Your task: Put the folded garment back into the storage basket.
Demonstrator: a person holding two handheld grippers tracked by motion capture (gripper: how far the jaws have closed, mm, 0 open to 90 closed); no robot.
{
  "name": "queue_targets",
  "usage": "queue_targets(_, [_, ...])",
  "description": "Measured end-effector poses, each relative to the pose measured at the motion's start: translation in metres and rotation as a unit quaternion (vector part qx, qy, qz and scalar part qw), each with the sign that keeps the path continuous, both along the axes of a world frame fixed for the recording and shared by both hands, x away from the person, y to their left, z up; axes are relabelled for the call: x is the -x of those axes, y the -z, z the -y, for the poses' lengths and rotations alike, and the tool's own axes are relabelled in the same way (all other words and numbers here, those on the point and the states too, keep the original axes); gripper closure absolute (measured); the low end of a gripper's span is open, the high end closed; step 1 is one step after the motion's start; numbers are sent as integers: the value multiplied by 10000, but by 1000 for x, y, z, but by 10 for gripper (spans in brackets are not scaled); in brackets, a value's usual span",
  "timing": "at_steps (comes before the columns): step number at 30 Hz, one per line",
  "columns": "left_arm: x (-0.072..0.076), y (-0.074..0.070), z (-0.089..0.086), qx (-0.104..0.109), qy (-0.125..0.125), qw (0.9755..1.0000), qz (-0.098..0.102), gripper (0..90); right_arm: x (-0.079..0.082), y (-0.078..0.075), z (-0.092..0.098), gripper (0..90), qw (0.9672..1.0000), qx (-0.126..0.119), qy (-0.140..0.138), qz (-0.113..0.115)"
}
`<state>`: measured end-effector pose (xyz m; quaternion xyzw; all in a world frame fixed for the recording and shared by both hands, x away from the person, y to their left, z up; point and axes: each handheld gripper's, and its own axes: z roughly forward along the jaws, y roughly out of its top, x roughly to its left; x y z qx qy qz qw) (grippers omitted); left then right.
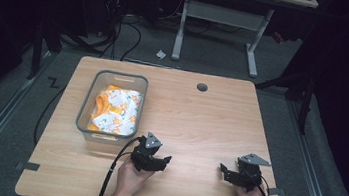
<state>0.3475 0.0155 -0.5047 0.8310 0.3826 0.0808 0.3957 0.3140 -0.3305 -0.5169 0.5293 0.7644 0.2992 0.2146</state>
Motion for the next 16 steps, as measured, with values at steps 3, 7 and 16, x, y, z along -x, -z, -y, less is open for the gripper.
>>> queue_targets(3, [0, 8, 2, -192, -75, 9998, 72, 395, 0, 0, 0, 235, 10000, 0, 0, 1])
queue_targets(7, [4, 16, 5, -348, -118, 9989, 295, 384, 0, 0, 0, 235, 10000, -3, 1, 1])
queue_targets(16, [8, 18, 9, -453, -169, 9979, 422, 314, 0, 0, 0, 235, 10000, -2, 1, 2])
